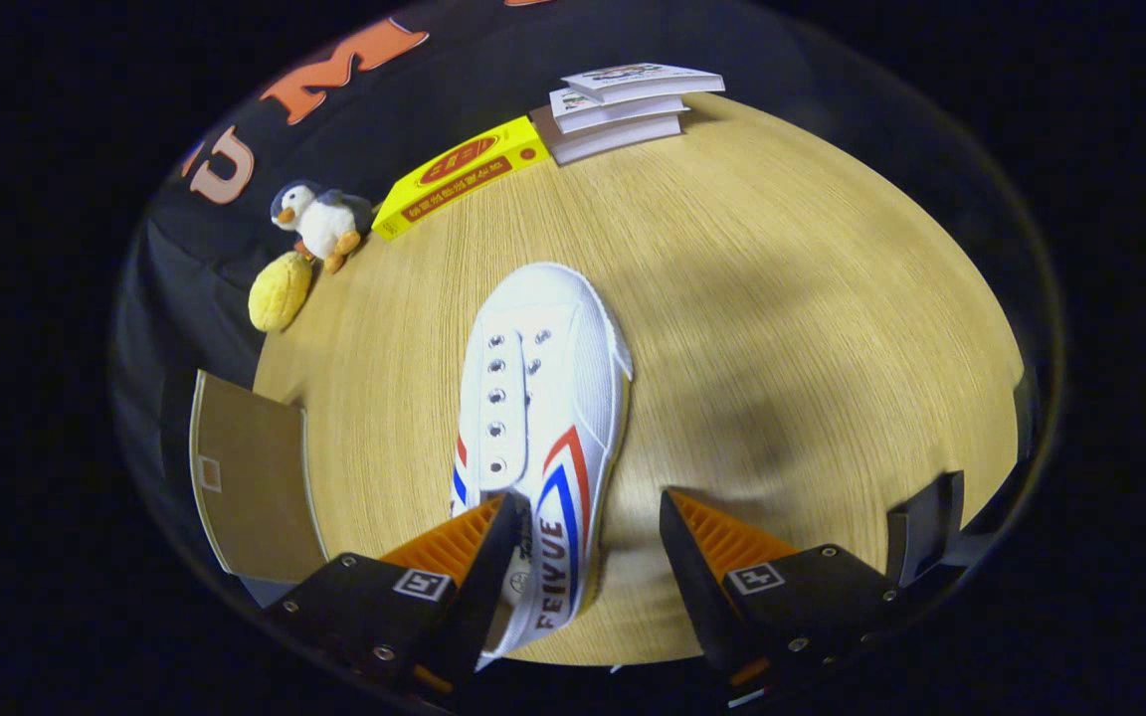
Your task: Open the storage box then place both shoes into the box .Put the left shoe in first, then the right shoe, with the right side of both shoes facing outward in a uniform manner.
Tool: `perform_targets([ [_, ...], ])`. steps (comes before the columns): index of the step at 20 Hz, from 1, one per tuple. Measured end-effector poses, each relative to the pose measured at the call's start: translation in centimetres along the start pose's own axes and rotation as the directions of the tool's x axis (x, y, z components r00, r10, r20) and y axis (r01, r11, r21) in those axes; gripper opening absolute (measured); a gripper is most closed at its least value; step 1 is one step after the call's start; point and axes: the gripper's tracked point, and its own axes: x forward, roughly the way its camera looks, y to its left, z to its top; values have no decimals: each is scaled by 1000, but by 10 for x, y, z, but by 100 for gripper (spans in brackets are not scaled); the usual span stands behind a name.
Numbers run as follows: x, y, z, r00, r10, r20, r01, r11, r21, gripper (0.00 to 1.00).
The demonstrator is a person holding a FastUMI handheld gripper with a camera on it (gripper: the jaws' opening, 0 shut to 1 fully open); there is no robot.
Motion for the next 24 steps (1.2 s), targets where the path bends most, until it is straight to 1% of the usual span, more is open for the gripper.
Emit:
perform_targets([
  [1,0,0,2,1000,-1,0,1,1000,-12,80],
  [2,3,2,-1,1000,0,-15,0,999,-36,77],
  [3,5,9,-2,1000,14,-15,-14,999,-38,68],
  [4,2,7,-1,1000,-12,-4,11,1000,-26,59],
  [5,2,6,-1,1000,-18,-5,18,1000,-19,46],
  [6,1,5,-1,1000,-18,-4,18,1000,-12,43],
  [8,-2,3,4,1000,9,8,-10,999,50,32],
  [9,-1,2,3,1000,25,13,-26,997,78,22],
  [10,0,3,2,999,36,8,-37,993,112,18],
  [12,-2,8,3,999,54,9,-55,984,172,14],
  [14,-10,16,7,997,73,31,-78,977,196,10],
  [17,-26,40,19,990,132,56,-141,963,229,10],
  [20,-55,75,33,982,176,67,-186,964,192,10],
  [22,-75,105,36,976,209,59,-215,966,141,10],
  [24,-91,136,35,974,224,44,-226,971,73,9],
])
